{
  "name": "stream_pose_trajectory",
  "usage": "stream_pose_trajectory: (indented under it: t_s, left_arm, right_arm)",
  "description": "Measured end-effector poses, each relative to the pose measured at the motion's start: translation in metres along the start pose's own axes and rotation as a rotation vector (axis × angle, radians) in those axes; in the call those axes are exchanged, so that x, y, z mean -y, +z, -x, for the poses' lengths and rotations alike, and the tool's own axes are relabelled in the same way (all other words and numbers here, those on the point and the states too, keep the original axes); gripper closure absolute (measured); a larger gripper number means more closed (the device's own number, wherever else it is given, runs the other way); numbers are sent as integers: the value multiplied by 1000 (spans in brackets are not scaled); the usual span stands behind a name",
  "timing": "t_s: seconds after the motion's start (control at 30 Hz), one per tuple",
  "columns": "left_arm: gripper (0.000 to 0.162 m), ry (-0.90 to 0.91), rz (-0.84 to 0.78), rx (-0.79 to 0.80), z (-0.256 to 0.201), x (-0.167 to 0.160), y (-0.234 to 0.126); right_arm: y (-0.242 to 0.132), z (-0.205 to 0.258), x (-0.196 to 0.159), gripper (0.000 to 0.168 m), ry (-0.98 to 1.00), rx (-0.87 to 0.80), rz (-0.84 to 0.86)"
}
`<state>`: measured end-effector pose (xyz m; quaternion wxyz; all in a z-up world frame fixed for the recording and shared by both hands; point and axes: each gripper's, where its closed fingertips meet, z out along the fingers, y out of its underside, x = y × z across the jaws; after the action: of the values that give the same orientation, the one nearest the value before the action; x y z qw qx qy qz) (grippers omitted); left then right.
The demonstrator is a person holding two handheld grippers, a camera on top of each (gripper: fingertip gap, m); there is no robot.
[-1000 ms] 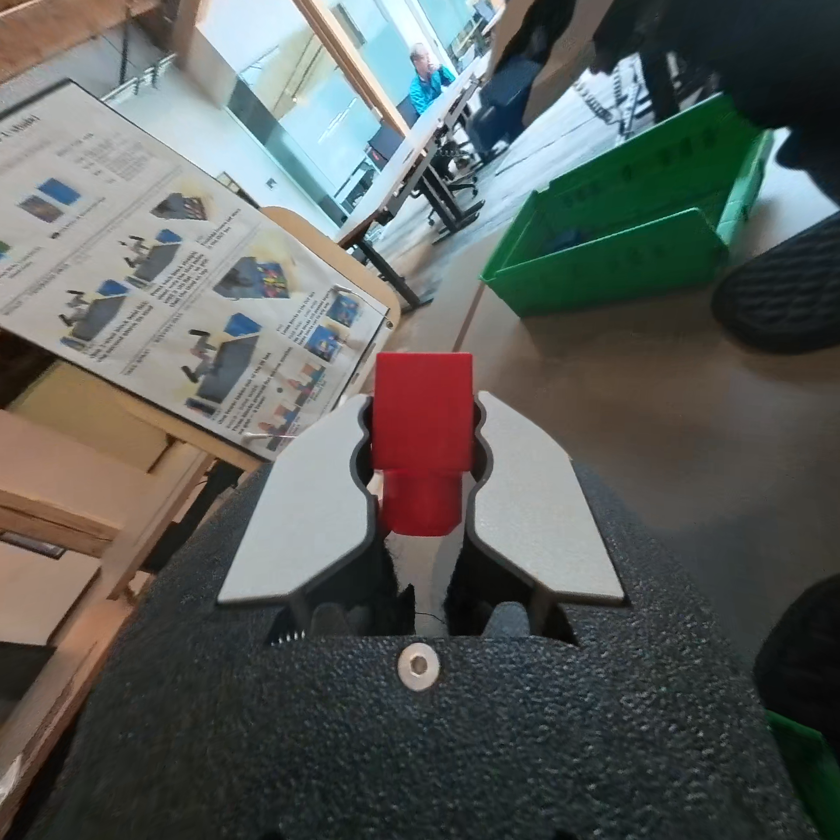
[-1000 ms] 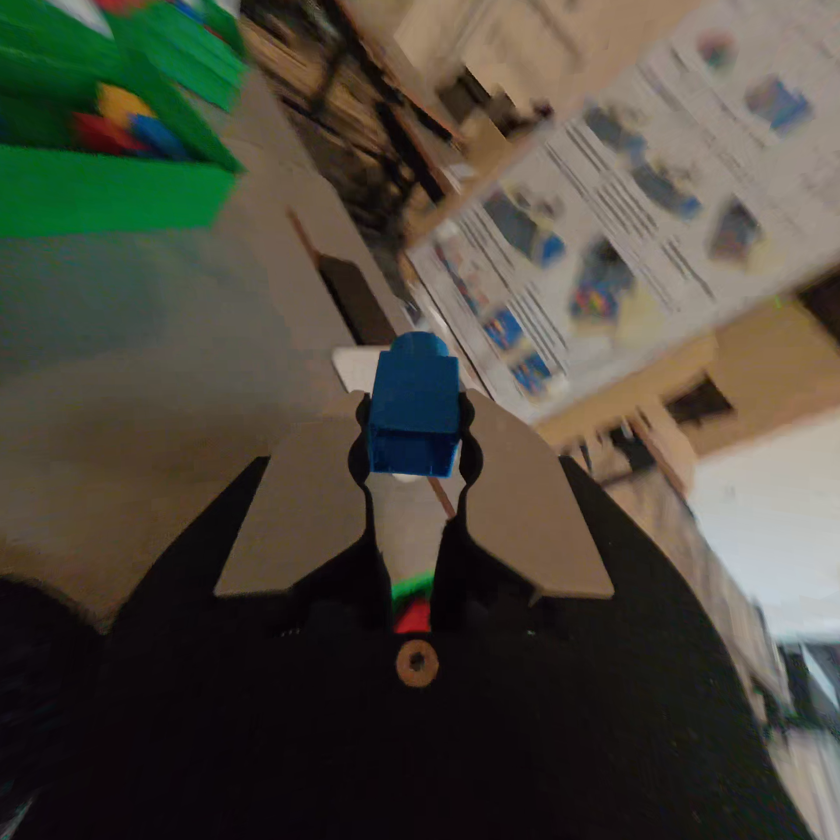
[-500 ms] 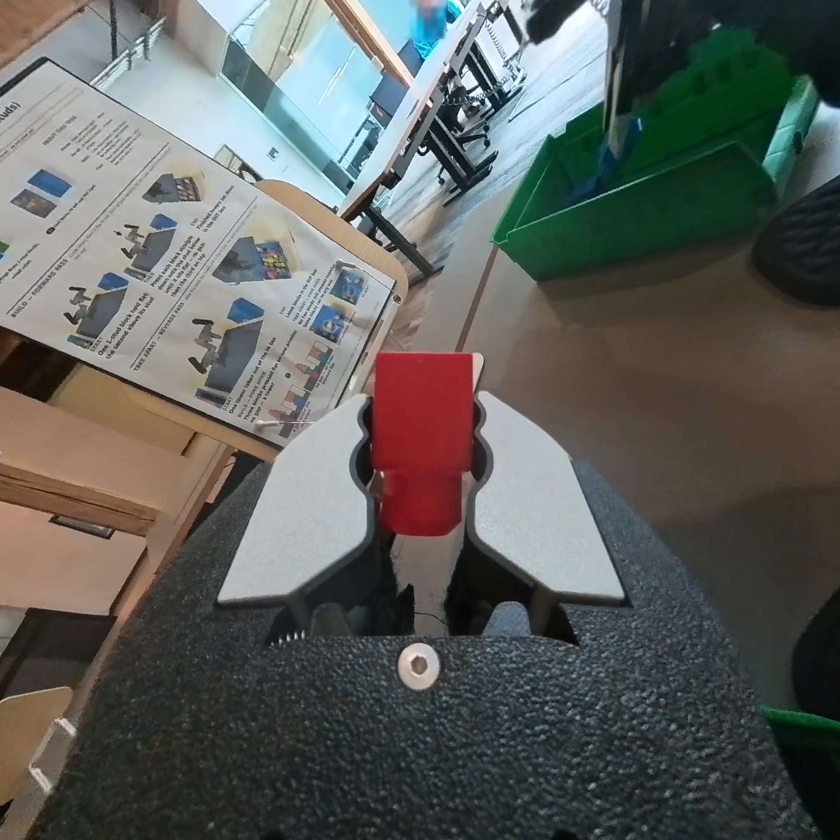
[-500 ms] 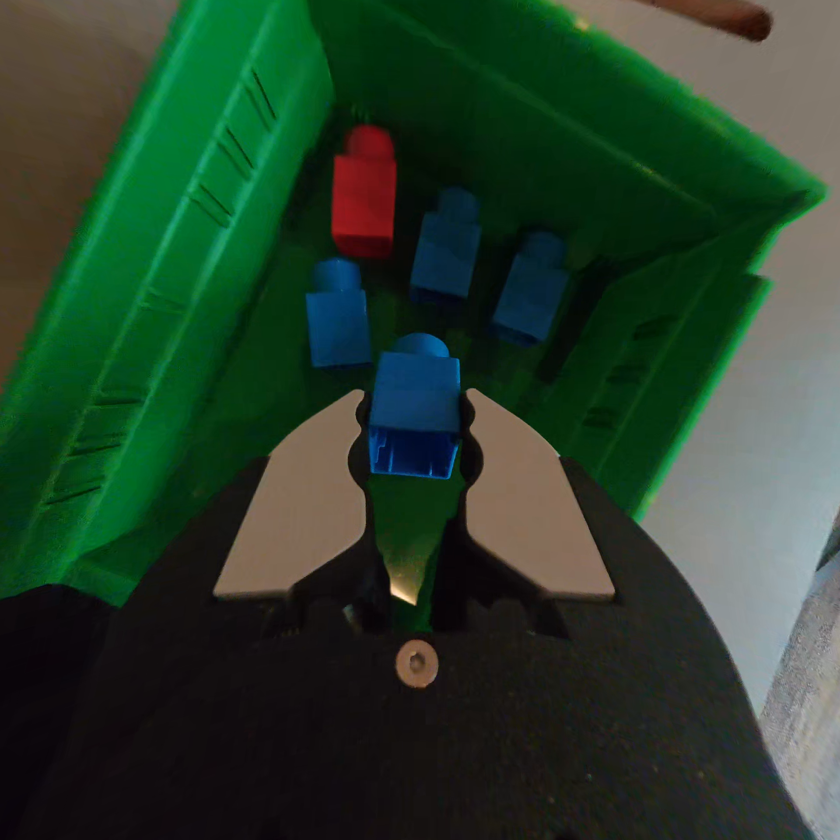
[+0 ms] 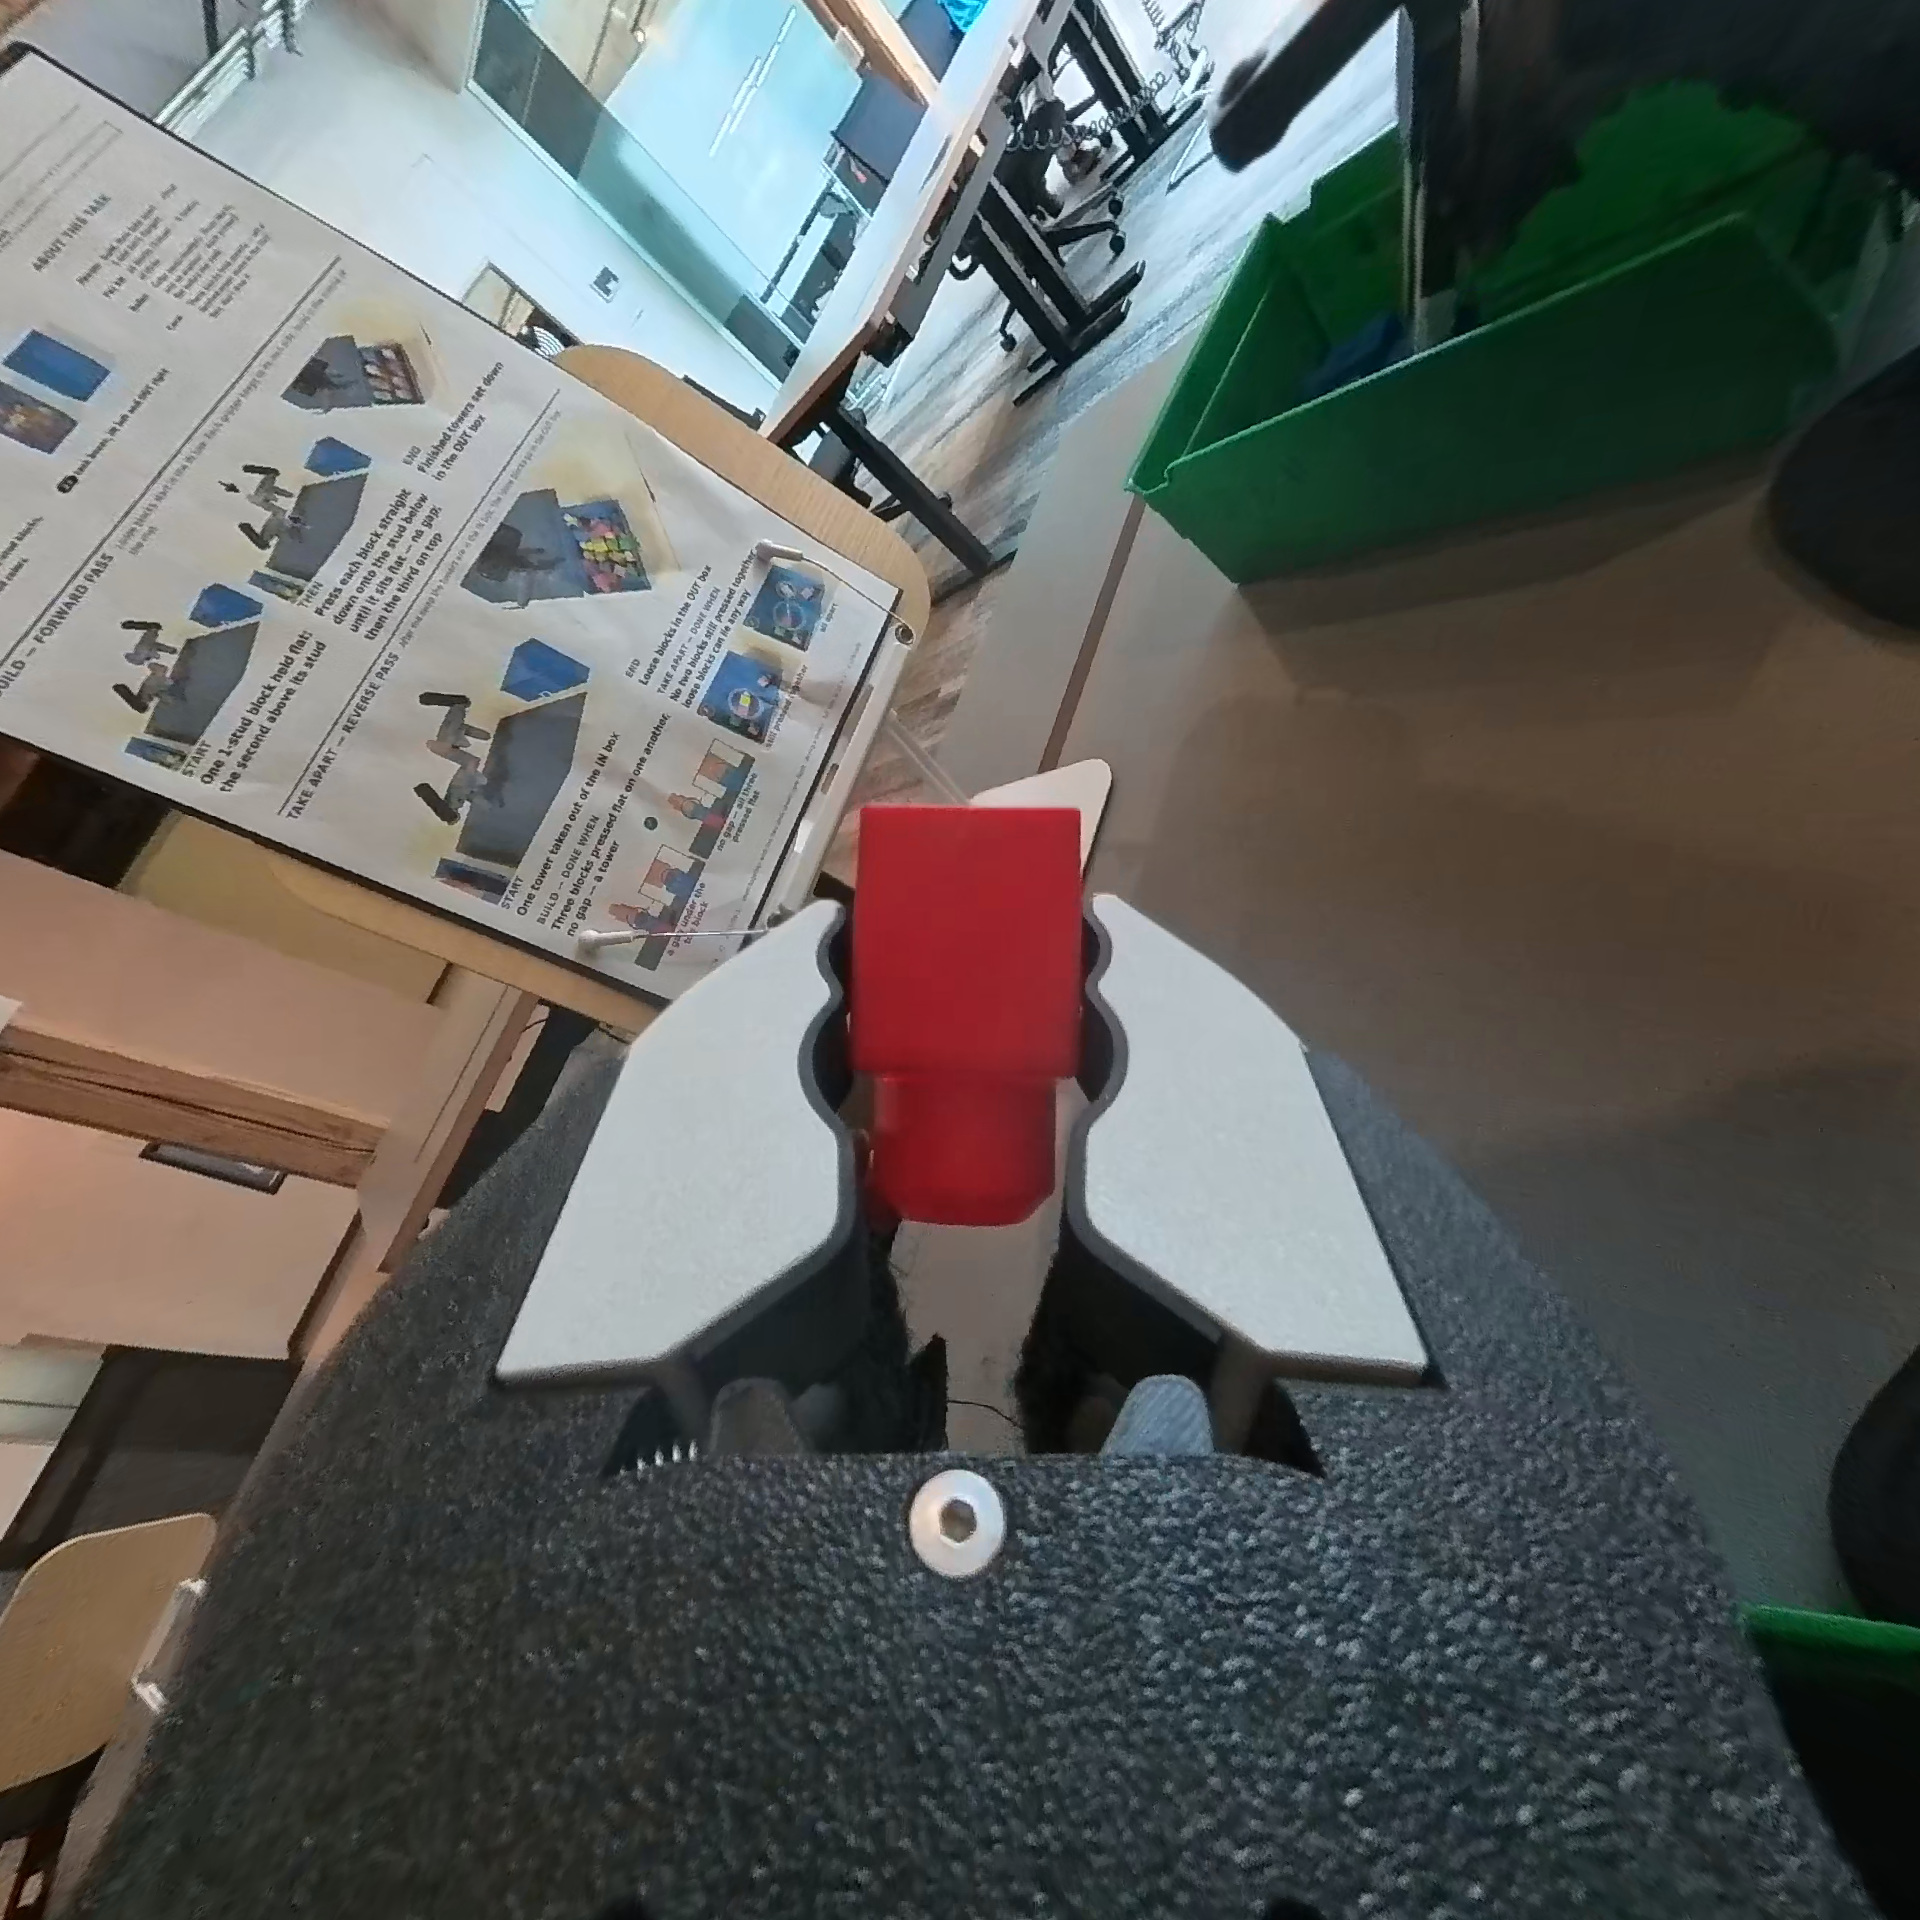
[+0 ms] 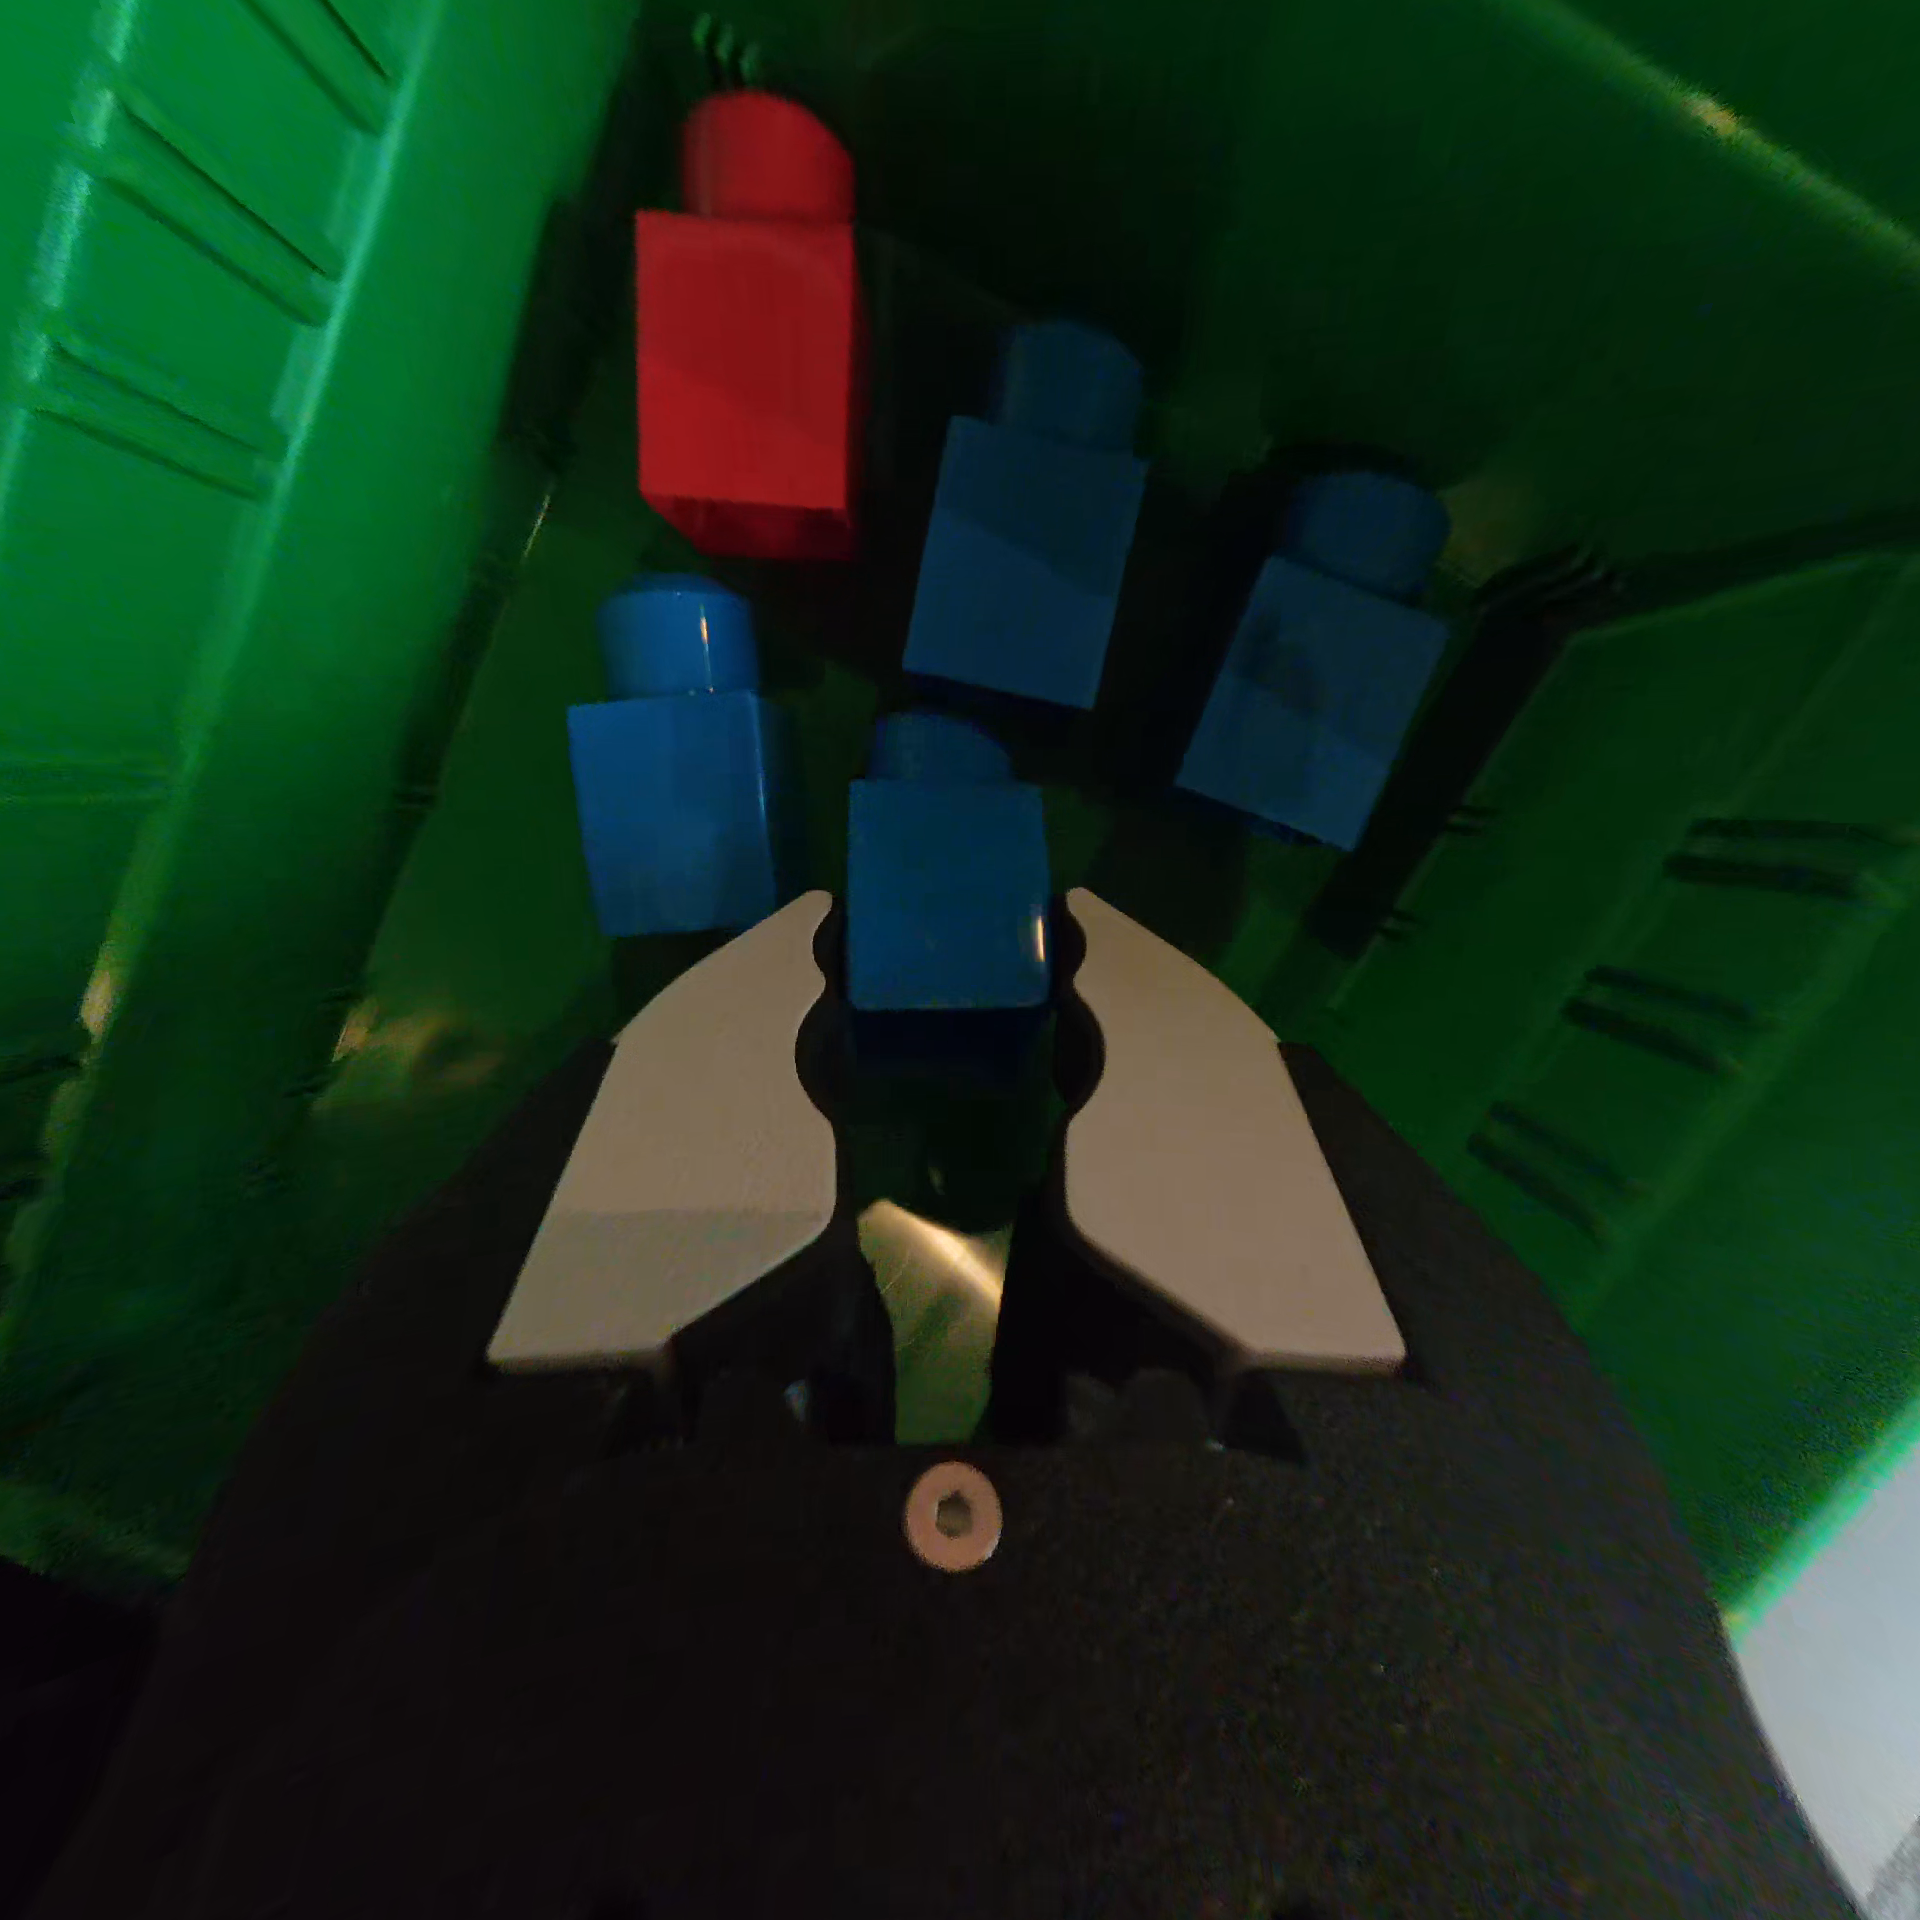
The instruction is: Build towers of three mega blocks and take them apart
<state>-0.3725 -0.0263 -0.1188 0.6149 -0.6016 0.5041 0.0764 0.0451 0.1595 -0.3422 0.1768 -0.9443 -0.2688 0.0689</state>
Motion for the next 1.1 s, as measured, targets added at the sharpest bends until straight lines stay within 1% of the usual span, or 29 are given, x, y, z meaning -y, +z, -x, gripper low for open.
stream_pose_trajectory:
  t_s: [0.13, 0.17, 0.27, 0.33, 0.4, 0.47, 0.53, 0.57, 0.63, 0.7, 0.8, 0.87, 0.97, 1.03, 1.1]
  left_arm:
    - [122, 1, 1, -4, -1, 0, 1]
    - [122, 0, -2, -6, -1, 1, 1]
    - [122, 1, 1, -5, -1, 0, 1]
    - [122, 0, 0, -7, -1, 0, 1]
    - [122, -1, -3, -12, -2, 1, 1]
    - [122, 2, -9, -18, -3, 3, 3]
    - [122, 4, -18, -31, -6, 6, 5]
    - [122, 6, -24, -39, -7, 8, 7]
    - [122, 15, -32, -59, -12, 12, 12]
    - [122, 28, -34, -84, -17, 16, 17]
    - [122, 47, -34, -118, -25, 22, 26]
    - [122, 59, -35, -138, -31, 26, 30]
    - [122, 77, -33, -168, -38, 30, 37]
    - [122, 87, -33, -186, -43, 32, 41]
    - [122, 91, -39, -202, -46, 35, 44]
  right_arm:
    - [2, 2, -5, 132, 14, 25, 27]
    - [2, 3, -5, 129, 16, 31, 28]
    - [-3, 2, -7, 116, 36, 29, 47]
    - [-10, 0, -7, 112, 52, 6, 47]
    - [-25, -5, -6, 112, 52, -44, 30]
    - [-48, -8, 2, 114, 27, -114, -26]
    - [-78, 0, 18, 117, -53, -168, -130]
    - [-94, 11, 30, 116, -115, -171, -209]
    - [-129, 50, 59, 115, -275, -131, -407]
    - [-161, 104, 82, 112, -478, -54, -598]
    - [-195, 190, 97, 111, -802, 32, -787]
    - [-206, 247, 99, 112, -990, 107, -867]
    - [-207, 322, 91, 113, -1228, 237, -932]
    - [-202, 360, 82, 114, -1355, 294, -952]
    - [-196, 385, 78, 117, -1448, 299, -979]
